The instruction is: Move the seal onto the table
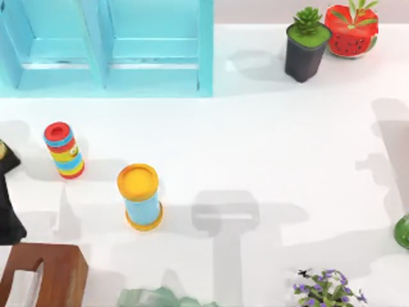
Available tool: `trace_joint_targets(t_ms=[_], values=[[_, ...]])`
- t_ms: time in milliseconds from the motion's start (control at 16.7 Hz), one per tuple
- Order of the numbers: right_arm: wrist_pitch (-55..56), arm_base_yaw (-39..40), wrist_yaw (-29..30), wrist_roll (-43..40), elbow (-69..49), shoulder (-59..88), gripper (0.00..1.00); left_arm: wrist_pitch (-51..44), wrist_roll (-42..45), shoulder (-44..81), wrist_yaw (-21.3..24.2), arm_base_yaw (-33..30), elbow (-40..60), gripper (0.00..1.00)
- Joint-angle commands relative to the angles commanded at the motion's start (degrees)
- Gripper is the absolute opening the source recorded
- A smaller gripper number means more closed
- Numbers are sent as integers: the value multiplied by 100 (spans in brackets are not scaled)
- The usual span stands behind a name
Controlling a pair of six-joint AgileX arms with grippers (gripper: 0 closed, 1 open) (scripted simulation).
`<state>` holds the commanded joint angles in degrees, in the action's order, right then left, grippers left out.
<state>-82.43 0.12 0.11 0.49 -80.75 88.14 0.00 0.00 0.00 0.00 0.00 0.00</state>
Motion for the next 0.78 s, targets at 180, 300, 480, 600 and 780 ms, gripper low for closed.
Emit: trace_joint_targets(t_ms=[180,300,480,600,780], values=[[10,-26,-14,9,-15,22,0,0,0,0,0,0,0,100],[-30,-21,52,159,-120,-15,0,0,0,0,0,0,0,100],[-28,138,141,630,-489,25,0,0,0,0,0,0,0,100],[42,365,113,1006,-776,199,0,0,0,0,0,0,0,100],[200,804,-57,1567,-1119,704,0,0,0,0,0,0,0,100]])
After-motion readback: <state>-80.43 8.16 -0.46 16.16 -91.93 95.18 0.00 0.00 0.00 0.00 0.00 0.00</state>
